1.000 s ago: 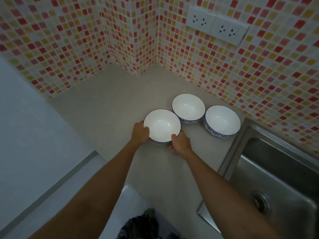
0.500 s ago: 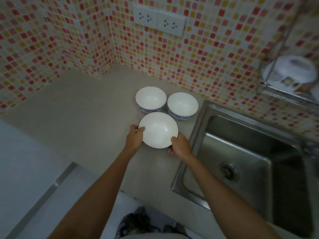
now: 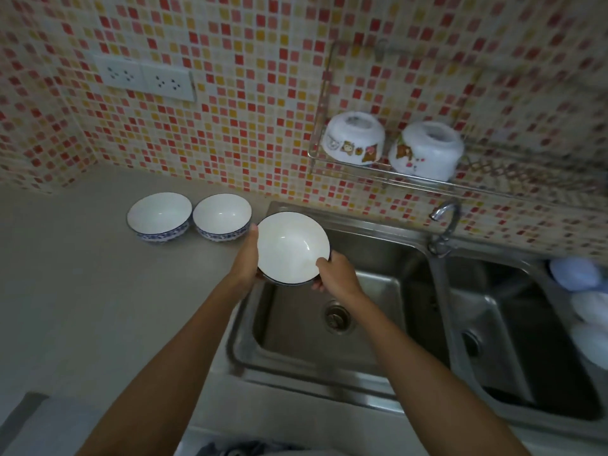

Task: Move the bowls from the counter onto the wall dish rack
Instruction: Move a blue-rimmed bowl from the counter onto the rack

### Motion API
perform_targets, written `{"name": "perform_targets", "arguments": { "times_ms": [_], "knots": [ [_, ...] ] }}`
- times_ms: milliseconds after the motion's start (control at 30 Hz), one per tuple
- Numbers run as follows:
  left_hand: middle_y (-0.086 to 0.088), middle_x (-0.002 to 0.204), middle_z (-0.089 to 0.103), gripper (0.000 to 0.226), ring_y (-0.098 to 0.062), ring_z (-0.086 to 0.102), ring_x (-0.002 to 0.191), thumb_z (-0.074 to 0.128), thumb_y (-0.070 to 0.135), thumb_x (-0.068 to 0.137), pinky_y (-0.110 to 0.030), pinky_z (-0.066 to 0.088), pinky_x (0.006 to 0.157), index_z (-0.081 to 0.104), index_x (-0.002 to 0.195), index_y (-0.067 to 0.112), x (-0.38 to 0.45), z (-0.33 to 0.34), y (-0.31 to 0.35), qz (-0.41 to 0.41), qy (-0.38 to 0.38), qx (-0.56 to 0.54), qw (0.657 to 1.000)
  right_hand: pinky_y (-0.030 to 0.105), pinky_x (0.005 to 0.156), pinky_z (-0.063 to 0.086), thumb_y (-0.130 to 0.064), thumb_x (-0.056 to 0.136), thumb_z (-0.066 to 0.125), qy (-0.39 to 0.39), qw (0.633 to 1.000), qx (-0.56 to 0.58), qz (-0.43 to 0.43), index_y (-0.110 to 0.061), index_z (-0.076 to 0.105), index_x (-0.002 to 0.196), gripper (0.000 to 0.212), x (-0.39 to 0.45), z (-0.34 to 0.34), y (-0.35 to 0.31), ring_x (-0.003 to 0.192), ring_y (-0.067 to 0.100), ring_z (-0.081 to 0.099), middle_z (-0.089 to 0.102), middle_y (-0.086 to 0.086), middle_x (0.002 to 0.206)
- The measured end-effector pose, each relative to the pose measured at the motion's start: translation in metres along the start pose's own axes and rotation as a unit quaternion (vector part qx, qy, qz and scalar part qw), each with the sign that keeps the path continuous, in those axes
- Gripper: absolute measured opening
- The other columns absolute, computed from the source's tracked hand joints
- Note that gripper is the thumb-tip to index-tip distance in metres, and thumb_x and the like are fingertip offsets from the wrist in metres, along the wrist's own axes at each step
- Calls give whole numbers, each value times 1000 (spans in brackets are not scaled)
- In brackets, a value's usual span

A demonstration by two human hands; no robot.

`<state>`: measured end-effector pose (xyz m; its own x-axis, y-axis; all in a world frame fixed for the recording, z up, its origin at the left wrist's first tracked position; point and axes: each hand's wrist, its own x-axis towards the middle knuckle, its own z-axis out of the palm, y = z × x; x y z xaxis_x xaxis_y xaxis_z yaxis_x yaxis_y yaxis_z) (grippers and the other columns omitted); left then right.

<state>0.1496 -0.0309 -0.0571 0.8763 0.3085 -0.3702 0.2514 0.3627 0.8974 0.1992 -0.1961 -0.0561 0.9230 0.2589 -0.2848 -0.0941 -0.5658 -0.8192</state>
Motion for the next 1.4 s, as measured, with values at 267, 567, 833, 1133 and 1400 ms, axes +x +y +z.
{"name": "perform_targets", "arguments": {
  "times_ms": [267, 567, 833, 1133, 1400],
  "knots": [
    [-4, 124, 62, 36, -30, 61, 110, 26, 55, 97, -50, 50, 96, 54, 113, 38, 1, 79, 38, 52, 7, 24, 998, 13, 52, 34, -34, 101, 41, 130, 976, -36, -171, -18, 57, 73, 36, -2, -106, -18, 61, 6, 50, 54, -6, 66],
    [7, 99, 70, 33, -13, 70, 85, 28, 50, 98, -29, 59, 71, 55, 110, 35, -7, 118, 114, 206, -16, 98, 974, 44, 109, 41, -27, 100, 47, 337, 886, -114, -298, -6, 55, 132, 40, 54, -187, -49, 124, 29, 54, 58, 14, 135],
    [-3, 133, 51, 54, -27, 53, 117, 22, 62, 93, -52, 46, 100, 41, 132, 29, 17, 153, 177, 295, 11, 207, 933, 44, 119, -3, -47, 102, 21, 338, 850, -332, -230, -8, 10, 153, 66, 93, -189, -28, 149, 28, 10, 13, 13, 161],
    [-2, 149, 37, 50, -18, 41, 122, 37, 51, 96, -39, 39, 98, 35, 141, 29, 50, 204, 228, 398, 2, 277, 875, 46, 120, 2, -44, 99, 6, 363, 819, -379, -232, -3, 18, 151, 68, 94, -188, -28, 148, 28, 14, 19, 16, 159],
    [-12, 134, 34, 60, -17, 37, 120, 63, 51, 83, -30, 38, 105, 46, 136, 30, 81, 220, 221, 495, 37, 400, 770, 47, 120, 6, -43, 99, -1, 372, 808, -393, -233, 0, 23, 149, 71, 93, -188, -27, 147, 29, 19, 24, 18, 157]
  ]
}}
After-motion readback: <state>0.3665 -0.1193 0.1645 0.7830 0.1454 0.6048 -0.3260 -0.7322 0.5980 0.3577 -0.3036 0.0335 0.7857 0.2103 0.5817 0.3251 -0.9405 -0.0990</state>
